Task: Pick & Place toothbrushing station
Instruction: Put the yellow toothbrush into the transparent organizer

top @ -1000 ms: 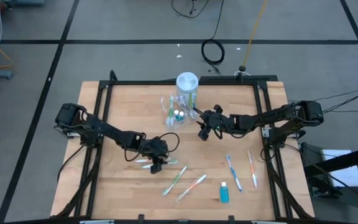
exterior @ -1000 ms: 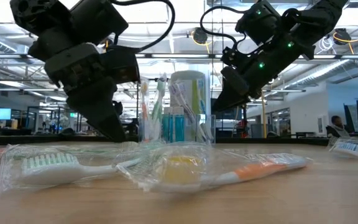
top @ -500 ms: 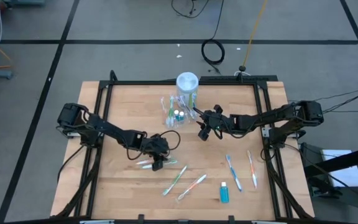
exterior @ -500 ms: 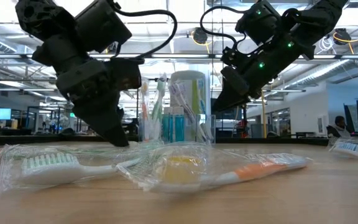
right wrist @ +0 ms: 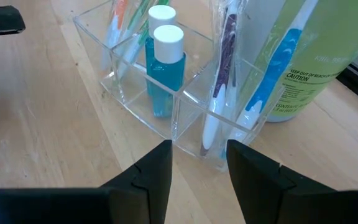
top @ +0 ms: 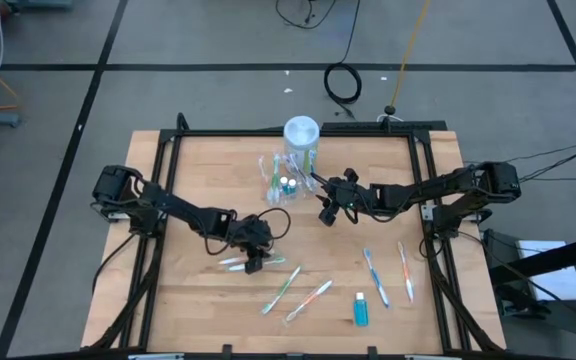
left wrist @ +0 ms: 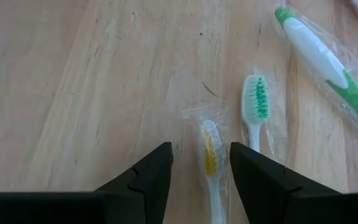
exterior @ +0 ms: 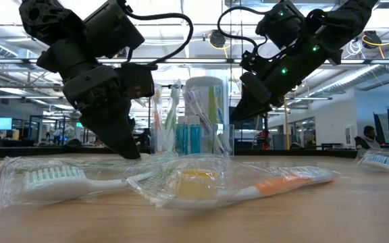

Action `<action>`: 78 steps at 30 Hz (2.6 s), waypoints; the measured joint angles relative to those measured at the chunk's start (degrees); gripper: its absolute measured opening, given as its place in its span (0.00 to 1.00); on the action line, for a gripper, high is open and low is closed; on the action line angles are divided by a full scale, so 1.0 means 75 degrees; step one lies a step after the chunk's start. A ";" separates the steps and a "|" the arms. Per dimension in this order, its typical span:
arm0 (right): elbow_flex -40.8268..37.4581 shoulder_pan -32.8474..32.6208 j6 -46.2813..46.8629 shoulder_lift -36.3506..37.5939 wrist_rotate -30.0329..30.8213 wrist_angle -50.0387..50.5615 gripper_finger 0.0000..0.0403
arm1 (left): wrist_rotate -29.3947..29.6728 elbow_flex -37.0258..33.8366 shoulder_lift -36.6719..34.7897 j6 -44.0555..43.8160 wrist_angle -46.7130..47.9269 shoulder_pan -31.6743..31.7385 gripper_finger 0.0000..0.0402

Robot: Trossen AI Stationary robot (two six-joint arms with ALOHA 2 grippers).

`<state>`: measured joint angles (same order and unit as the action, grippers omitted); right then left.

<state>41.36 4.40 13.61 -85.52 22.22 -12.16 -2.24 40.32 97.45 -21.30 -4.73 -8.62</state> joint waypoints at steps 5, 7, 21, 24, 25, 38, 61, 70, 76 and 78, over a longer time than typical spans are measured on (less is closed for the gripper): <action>0.0000 0.0000 0.0001 0.0000 0.0000 0.0000 0.36 | -0.0038 0.0000 0.0010 0.0036 0.0017 0.0079 0.43; 0.0000 0.0000 0.0003 0.0000 0.0000 0.0000 0.36 | -0.0033 -0.0003 0.0013 0.0067 0.0021 0.0082 0.43; 0.0000 0.0000 0.0003 0.0000 0.0000 0.0000 0.36 | 0.0106 -0.0020 0.0017 0.0221 -0.0220 0.0102 0.13; 0.0000 0.0000 0.0003 0.0000 0.0006 0.0000 0.36 | 0.0388 -0.0035 0.0029 0.0252 -0.0537 0.0094 0.12; 0.0000 0.0000 0.0003 0.0000 0.0009 0.0001 0.36 | 0.0556 -0.0035 0.0032 0.0254 -0.0644 0.0108 0.12; 0.0006 0.0017 -0.0177 0.0000 0.0029 -0.0012 0.36 | 0.3168 0.1292 -0.1083 0.1486 -0.1159 0.0693 0.10; 0.0003 0.0123 -0.0571 0.0000 0.0020 0.0000 0.36 | 0.3870 0.1329 -0.0234 0.3144 -0.5636 0.1741 0.09; 0.0003 0.0166 -0.0568 0.0000 0.0008 0.0037 0.36 | 0.5373 0.1335 0.0601 0.2775 -0.5715 0.1650 0.09; 0.0003 0.0166 -0.0568 0.0000 0.0006 0.0052 0.36 | 0.6828 0.1335 0.0727 0.3732 -0.5752 0.1279 0.09; 0.0003 0.0166 -0.0568 0.0000 0.0006 0.0050 0.36 | 0.7162 0.1332 0.0684 0.4133 -0.6076 0.1155 0.09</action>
<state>41.39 5.65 9.34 -85.52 22.26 -11.79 51.47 50.30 102.58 9.69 -50.31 0.04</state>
